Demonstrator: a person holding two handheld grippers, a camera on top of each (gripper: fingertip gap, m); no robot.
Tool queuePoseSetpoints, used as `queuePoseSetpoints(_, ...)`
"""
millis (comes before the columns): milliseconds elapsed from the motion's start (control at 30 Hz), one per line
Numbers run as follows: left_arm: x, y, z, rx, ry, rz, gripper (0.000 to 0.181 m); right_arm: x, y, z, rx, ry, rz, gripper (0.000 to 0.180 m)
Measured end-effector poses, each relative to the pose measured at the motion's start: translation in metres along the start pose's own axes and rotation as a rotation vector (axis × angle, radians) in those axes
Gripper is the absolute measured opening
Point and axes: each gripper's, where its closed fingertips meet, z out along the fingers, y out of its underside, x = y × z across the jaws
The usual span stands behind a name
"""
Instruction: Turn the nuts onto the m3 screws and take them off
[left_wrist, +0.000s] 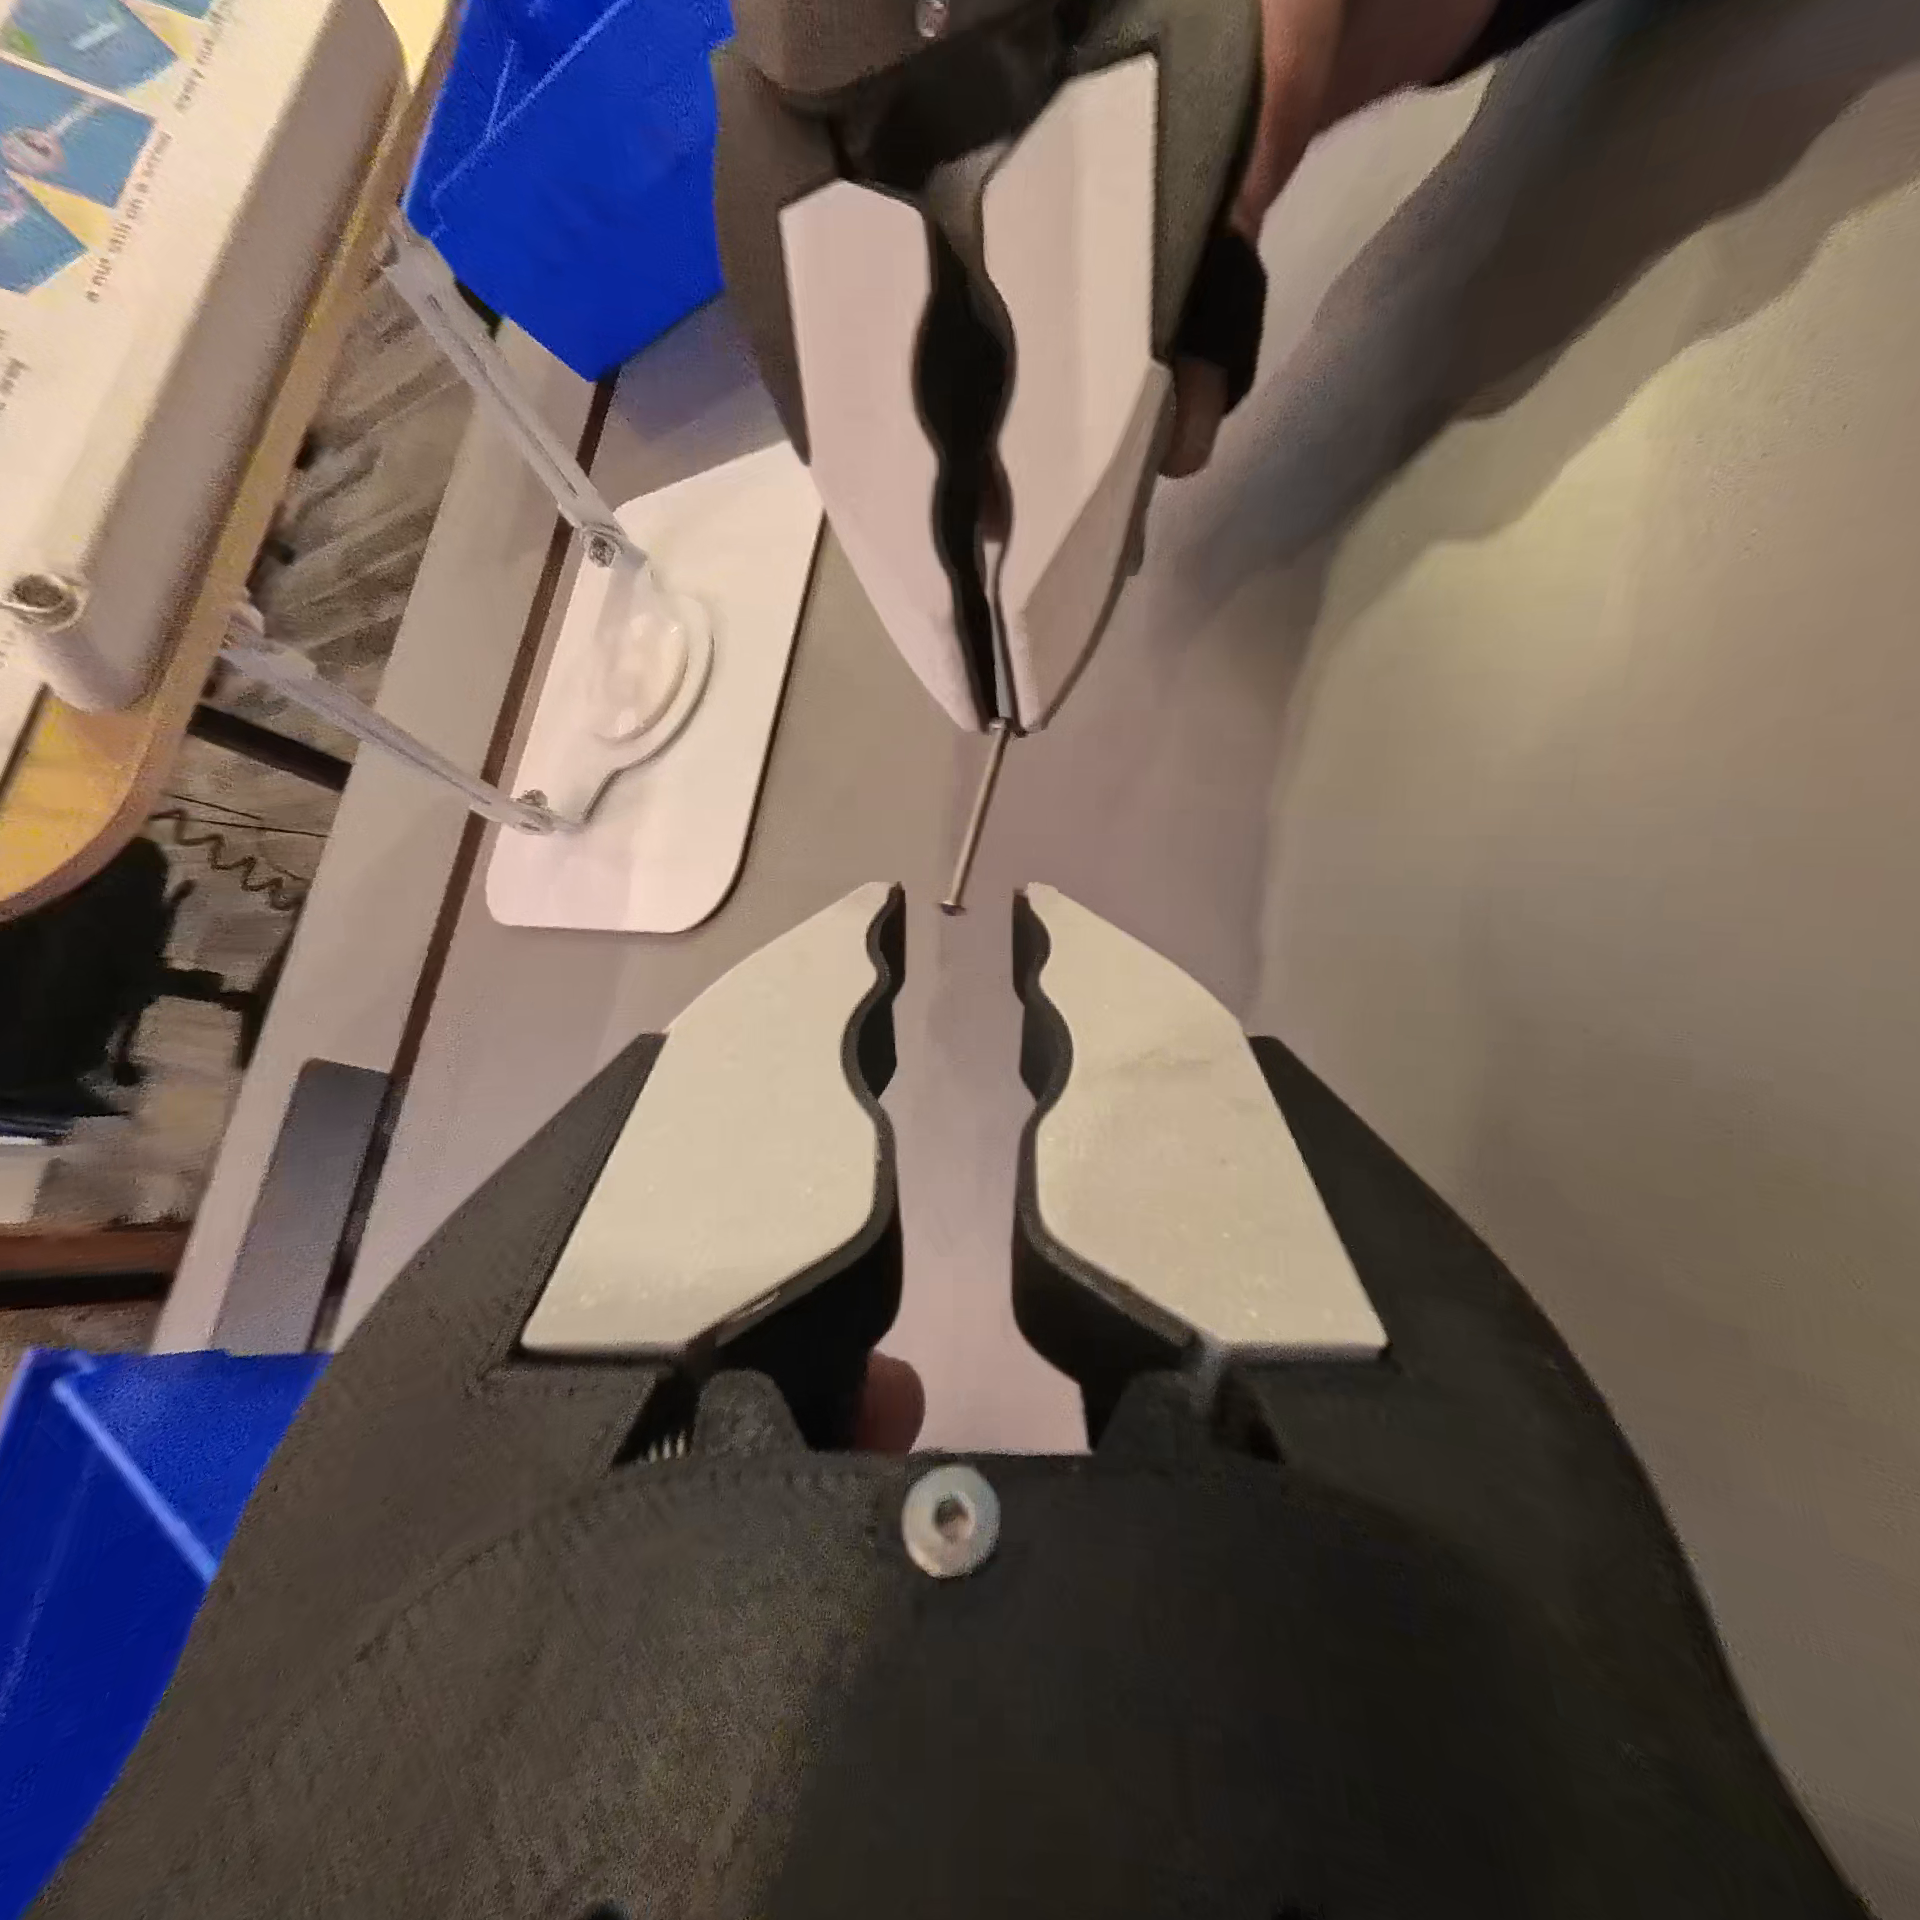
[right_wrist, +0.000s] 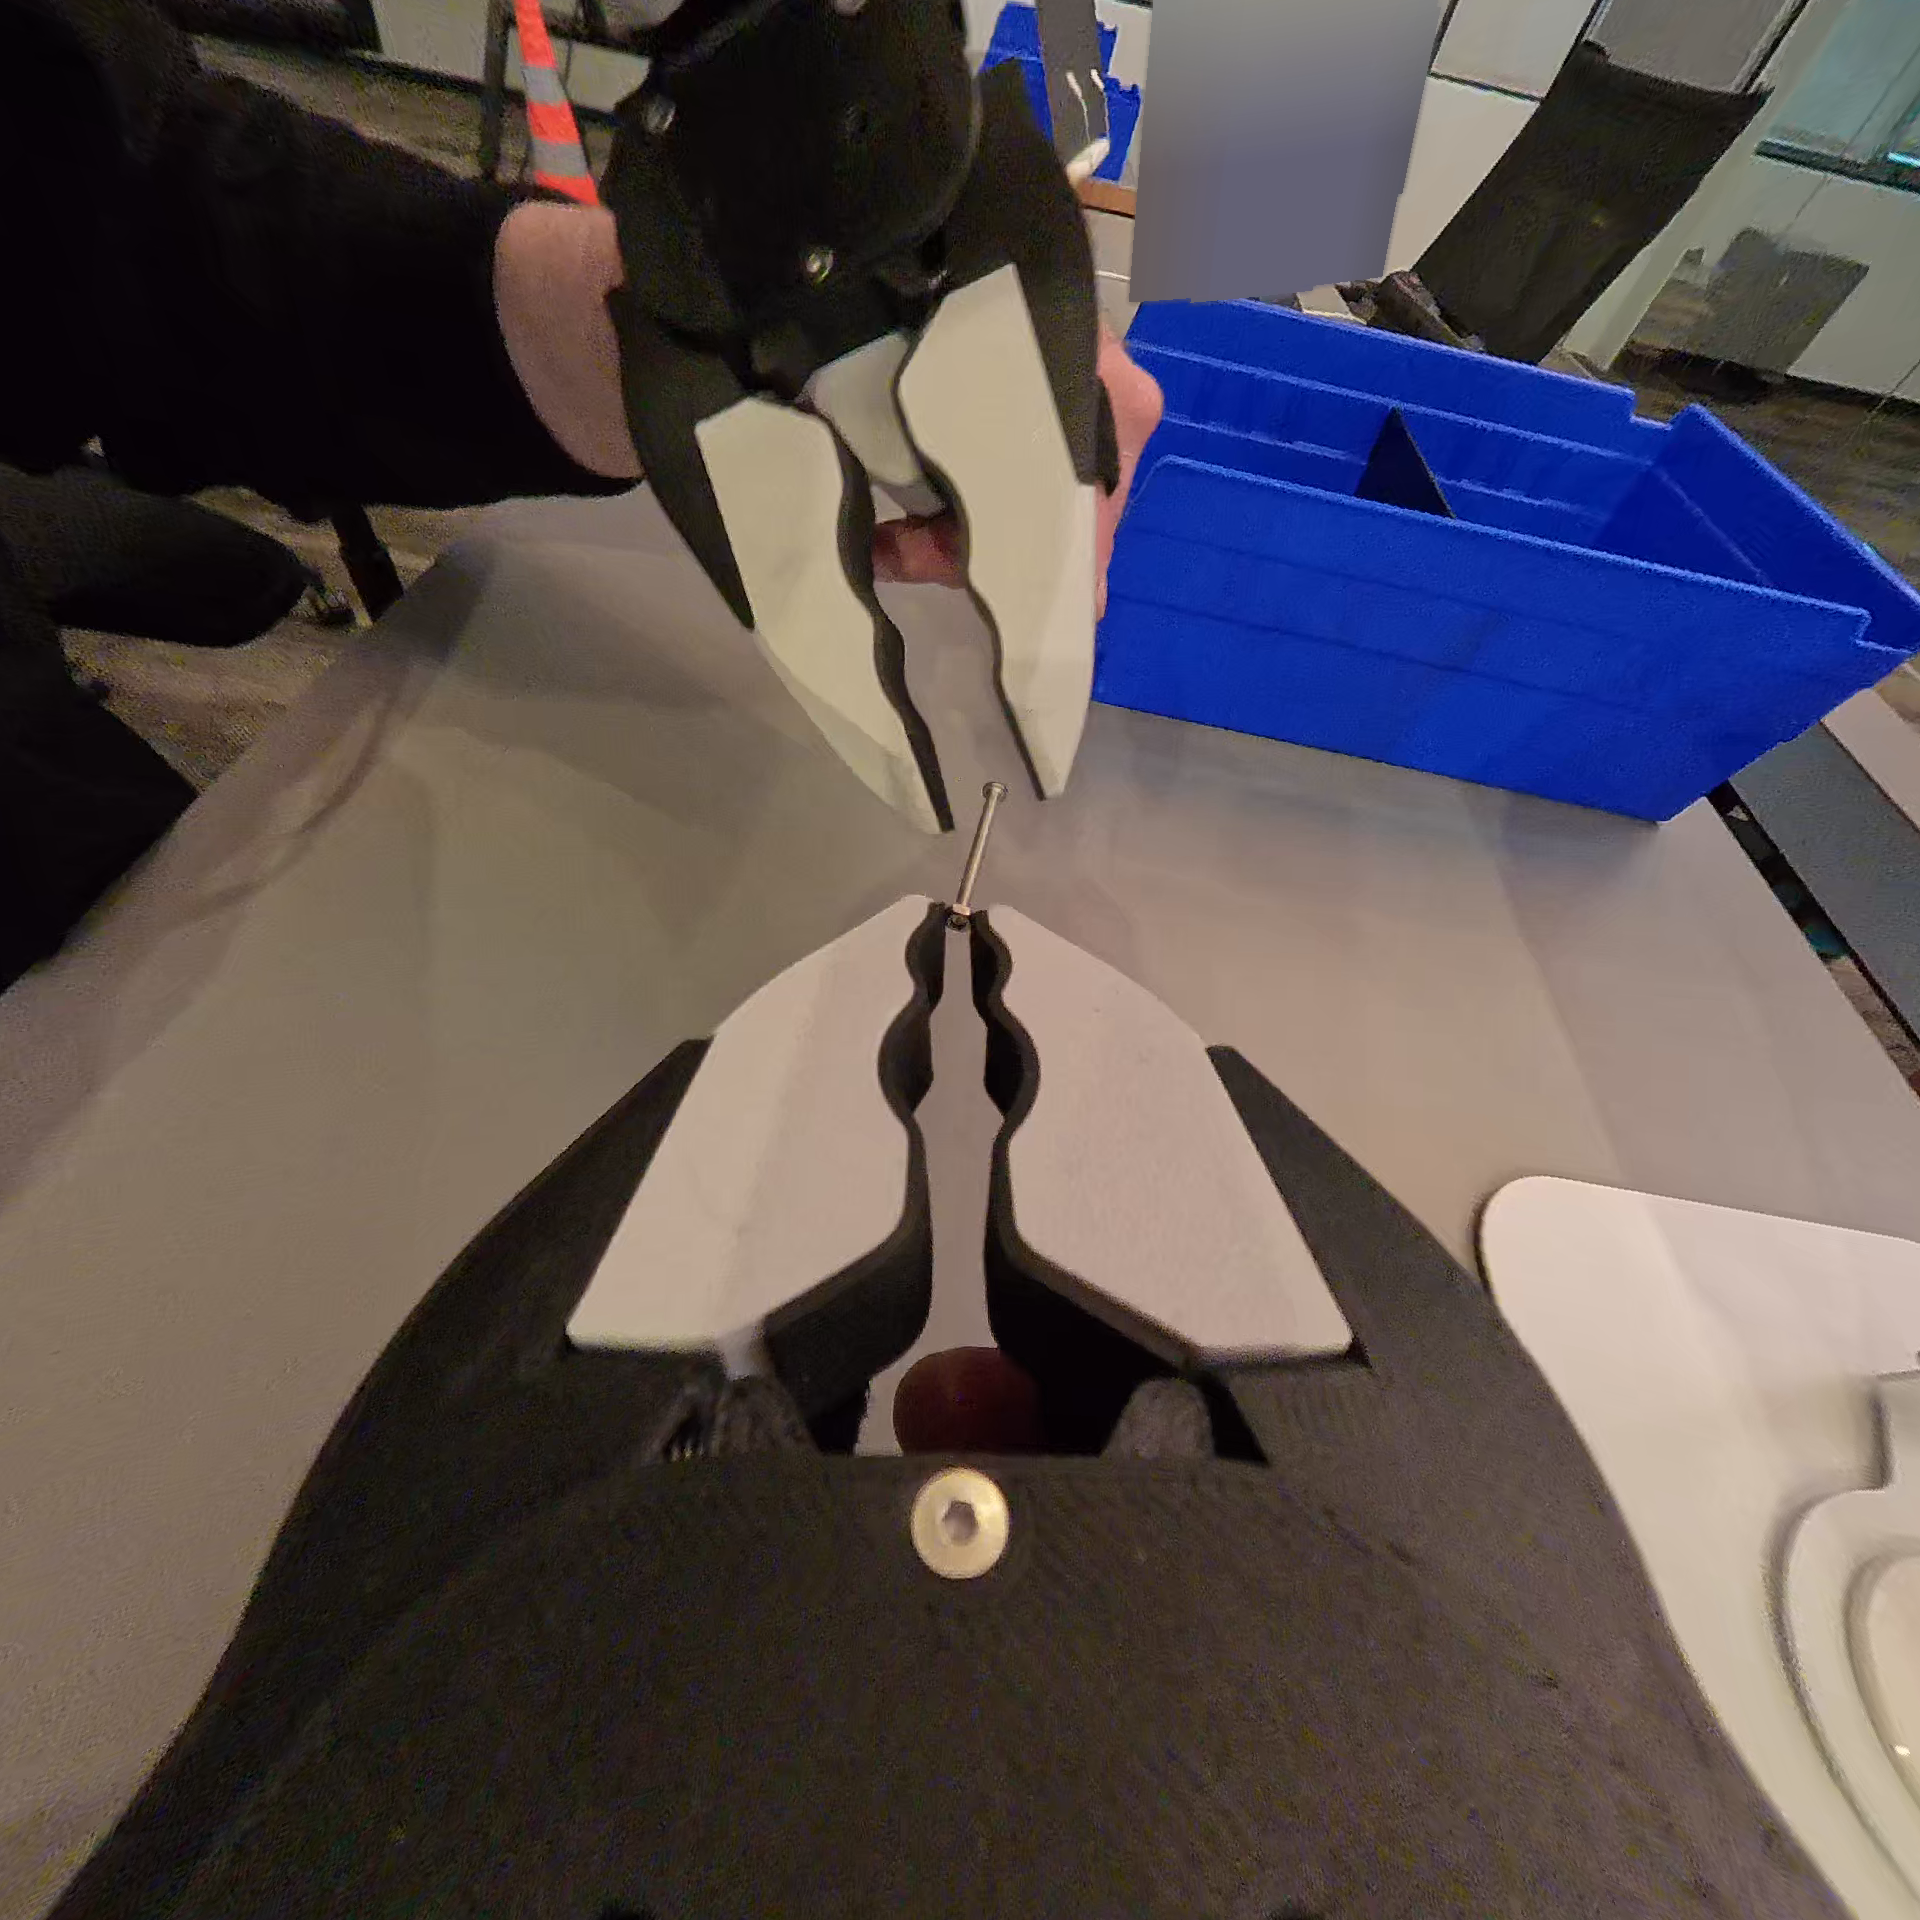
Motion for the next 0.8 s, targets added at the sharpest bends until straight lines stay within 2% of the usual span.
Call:
queuePoseSetpoints(133,0.000,-0.005,-0.004,0.034,0.093,-0.128,0.021,-0.004,0.001,0.000,-0.028,0.003,-0.053,0.005)
queuePoseSetpoints(333,0.012,-0.001,0.000,-0.023,0.222,-0.164,0.019,-0.007,-0.002,-0.001,-0.030,0.009,-0.088,0.005)
queuePoseSetpoints(500,0.011,-0.004,0.000,-0.008,0.229,-0.154,0.005,-0.008,-0.001,-0.002,-0.035,0.008,-0.093,0.005)
queuePoseSetpoints(800,0.009,-0.003,0.004,-0.023,0.191,-0.094,0.004,-0.007,-0.002,-0.004,-0.023,0.005,-0.074,0.005)
